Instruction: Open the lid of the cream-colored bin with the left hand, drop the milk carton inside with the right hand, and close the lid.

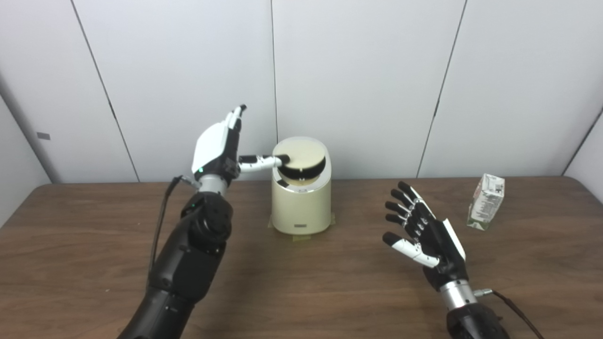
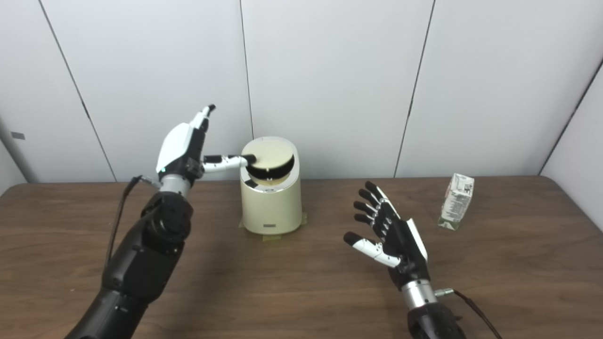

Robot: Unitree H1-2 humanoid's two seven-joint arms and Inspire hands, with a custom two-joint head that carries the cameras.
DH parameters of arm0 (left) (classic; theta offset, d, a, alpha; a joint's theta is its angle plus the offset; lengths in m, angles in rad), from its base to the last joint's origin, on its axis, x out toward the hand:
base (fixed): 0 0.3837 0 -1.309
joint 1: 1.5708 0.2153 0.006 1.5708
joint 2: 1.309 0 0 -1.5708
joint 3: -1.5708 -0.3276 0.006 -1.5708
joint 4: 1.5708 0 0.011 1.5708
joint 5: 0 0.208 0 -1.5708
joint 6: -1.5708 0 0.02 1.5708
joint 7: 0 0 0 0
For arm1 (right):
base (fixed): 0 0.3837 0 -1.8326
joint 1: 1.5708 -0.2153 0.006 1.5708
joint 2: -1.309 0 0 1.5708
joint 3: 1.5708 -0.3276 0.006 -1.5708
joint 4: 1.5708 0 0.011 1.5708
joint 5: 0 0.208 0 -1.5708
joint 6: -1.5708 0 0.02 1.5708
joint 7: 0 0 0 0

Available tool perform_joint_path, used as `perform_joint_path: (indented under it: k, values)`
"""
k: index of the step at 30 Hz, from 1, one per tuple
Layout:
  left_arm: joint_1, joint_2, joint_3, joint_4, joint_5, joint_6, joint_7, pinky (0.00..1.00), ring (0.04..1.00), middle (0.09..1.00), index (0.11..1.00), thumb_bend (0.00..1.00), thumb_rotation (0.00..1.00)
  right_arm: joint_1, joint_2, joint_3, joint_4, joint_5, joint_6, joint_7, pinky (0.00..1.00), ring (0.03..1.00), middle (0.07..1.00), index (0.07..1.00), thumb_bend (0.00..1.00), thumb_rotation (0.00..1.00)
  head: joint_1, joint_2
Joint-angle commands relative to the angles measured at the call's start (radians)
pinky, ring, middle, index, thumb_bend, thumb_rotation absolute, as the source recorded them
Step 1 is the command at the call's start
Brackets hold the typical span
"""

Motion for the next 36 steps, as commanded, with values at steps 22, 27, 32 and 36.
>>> perform_joint_path:
  k: [22,27,32,36]
  values:
    - [0.341,0.041,0.203,-0.106,-0.523,-0.316,-0.255,0.52,0.661,0.726,0.739,0.73,0.18,-0.052,-0.061,-0.007,-0.063,-0.008,0.064,-0.002,0.72,0.844,0.908,0.933,0.78,0.36,-0.026,0.007]
    - [0.387,0.05,0.204,-0.087,-0.51,-0.36,-0.245,0.55,0.677,0.732,0.73,0.69,0.13,-0.067,-0.09,-0.004,-0.136,-0.033,0.148,-0.002,0.73,0.856,0.92,0.94,0.77,0.32,-0.126,-0.014]
    - [0.394,0.08,0.215,-0.001,-0.538,-0.46,-0.273,0.55,0.666,0.728,0.74,0.69,0.17,-0.096,-0.142,0.011,-0.208,-0.188,0.173,-0.037,0.72,0.819,0.9,0.927,0.79,0.32,-0.278,-0.052]
    - [0.382,0.1,0.229,0.061,-0.568,-0.493,-0.293,0.58,0.676,0.733,0.741,0.7,0.16,-0.122,-0.185,0.001,-0.329,-0.263,0.266,-0.035,0.73,0.816,0.891,0.926,0.78,0.25,-0.349,-0.07]
